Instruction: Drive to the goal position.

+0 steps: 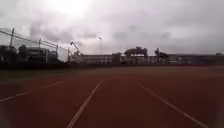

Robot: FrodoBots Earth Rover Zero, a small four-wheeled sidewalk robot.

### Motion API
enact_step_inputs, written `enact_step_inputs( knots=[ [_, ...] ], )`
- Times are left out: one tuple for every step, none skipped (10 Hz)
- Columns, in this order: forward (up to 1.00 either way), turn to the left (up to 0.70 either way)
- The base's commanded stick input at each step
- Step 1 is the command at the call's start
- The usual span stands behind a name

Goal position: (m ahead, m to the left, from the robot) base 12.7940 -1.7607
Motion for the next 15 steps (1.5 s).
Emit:
enact_step_inputs(
  knots=[
    [0.5,0.0],
    [0.5,0.0],
    [0.5,0.0],
    [0.5,0.0],
    [0.5,0.0],
    [0.5,0.0],
    [0.5,0.0],
    [0.5,0.0],
    [0.5,0.0],
    [0.5,0.0],
    [0.5,0.0],
    [0.5,0.0],
    [0.5,0.0],
    [0.5,0.0],
    [0.5,0.0]
  ],
)
